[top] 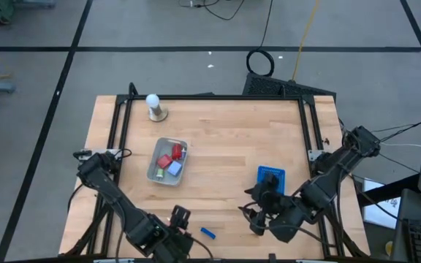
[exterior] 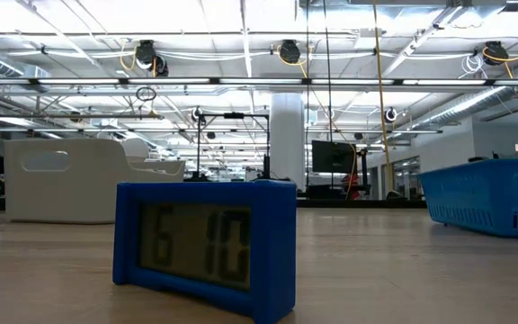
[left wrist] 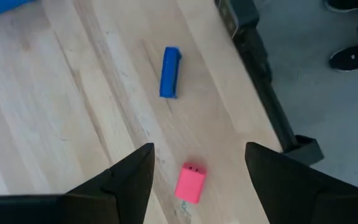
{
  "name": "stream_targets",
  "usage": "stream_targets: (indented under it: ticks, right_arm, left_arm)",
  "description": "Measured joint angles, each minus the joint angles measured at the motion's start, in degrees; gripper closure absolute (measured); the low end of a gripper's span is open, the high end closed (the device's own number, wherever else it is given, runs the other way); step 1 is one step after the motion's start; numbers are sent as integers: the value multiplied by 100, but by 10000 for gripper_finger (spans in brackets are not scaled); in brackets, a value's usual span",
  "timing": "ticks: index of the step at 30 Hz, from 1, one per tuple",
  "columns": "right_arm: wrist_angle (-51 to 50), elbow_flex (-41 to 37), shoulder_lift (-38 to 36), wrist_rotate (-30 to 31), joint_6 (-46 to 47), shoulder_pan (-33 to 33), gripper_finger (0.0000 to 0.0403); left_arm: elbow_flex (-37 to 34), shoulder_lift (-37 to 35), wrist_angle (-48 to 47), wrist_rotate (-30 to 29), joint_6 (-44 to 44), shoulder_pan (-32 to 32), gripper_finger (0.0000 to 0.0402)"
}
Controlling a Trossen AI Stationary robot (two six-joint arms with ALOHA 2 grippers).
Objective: Pick & Place Office items
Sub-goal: Put the pink charger adapter into the gray bin
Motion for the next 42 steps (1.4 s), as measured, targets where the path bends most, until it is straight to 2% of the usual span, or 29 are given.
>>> stream_targets:
  ticks: [6, 11, 18, 21, 26, 31, 36, 42]
  right_arm:
    - [-17, 0, 0, 13, 27, 50, 135]
    - [-18, 0, 0, 2, 158, 52, 135]
    - [-19, 0, 0, 6, 325, 48, 135]
    - [-19, 0, 0, 21, 422, 48, 135]
    - [-19, 0, 0, 26, 565, 46, 135]
    - [-15, 0, 0, 75, 647, 46, 135]
    - [24, 0, 0, 330, 726, 22, 135]
    - [31, 0, 0, 332, 772, -79, 135]
  left_arm:
    - [-651, -5, 237, 223, -13, -10, 125]
    - [-1192, -54, 1074, 413, -2, -147, 119]
    - [-1589, -93, 1105, 381, 125, -230, 119]
    - [-2008, -372, 1554, 300, 114, -227, 119]
    - [-3237, -1177, 2295, 302, -57, -60, 119]
    - [-4064, -1892, 2843, 299, -151, -3, 119]
    - [-4634, -2143, 3324, 297, -220, 17, 119]
    - [-5038, -2132, 3645, 317, -143, 31, 119]
